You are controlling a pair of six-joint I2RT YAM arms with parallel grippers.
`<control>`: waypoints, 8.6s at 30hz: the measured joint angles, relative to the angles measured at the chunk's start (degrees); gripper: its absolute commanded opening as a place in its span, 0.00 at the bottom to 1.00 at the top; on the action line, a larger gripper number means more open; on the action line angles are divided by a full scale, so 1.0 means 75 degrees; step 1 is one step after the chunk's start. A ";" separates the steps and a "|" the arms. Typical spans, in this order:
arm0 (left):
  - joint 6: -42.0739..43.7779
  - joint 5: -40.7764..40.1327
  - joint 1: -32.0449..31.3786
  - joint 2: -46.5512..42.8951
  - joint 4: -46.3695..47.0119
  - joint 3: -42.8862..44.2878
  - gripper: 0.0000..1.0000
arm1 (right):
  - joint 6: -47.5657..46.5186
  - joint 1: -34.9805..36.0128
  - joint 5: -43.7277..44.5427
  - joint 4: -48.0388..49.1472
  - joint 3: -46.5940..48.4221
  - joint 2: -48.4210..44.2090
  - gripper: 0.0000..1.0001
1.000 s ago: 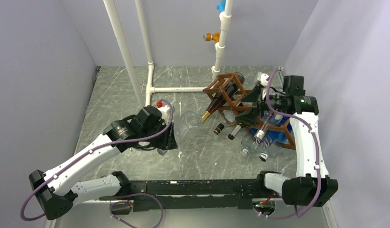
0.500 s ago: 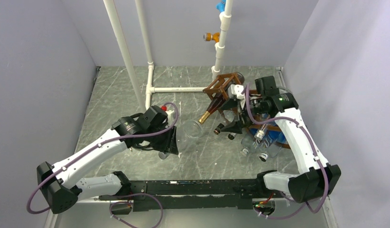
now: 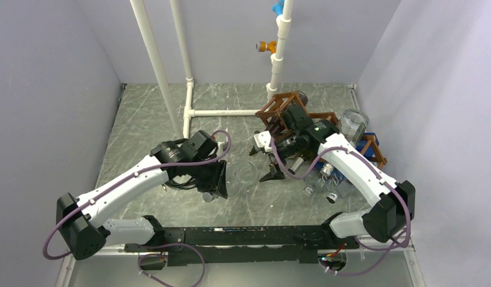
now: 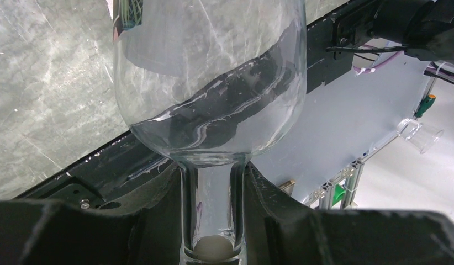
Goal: Take the wine bottle off the wine rack
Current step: Place the wine bottle at the center of the board, then pick up the wine bottle from the center of the board, then place the wine bottle at the center of the board.
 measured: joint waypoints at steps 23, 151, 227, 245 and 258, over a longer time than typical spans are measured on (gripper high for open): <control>-0.0577 0.0629 0.0294 0.0192 -0.0067 -0.0309 0.00 | 0.1341 0.1708 0.1737 0.3634 -0.2145 0.0239 0.94; 0.2154 0.0251 0.1614 -0.5951 0.5893 -0.3631 0.99 | -0.0289 -0.3477 0.0283 -0.2404 0.1055 -0.1585 0.99; 0.4759 -0.0638 0.0364 -0.2906 1.0672 -0.5566 0.00 | -0.0519 -0.6012 -0.2104 -0.2812 0.0425 -0.2337 0.99; 0.4354 -0.0746 0.2104 0.0385 1.1625 -0.3378 0.00 | -0.0542 -0.6033 -0.2154 -0.2824 0.0361 -0.2439 0.99; 0.4820 -0.0749 0.2425 0.2372 1.2091 -0.1320 0.00 | -0.0548 -0.6033 -0.2162 -0.2824 0.0268 -0.2439 0.99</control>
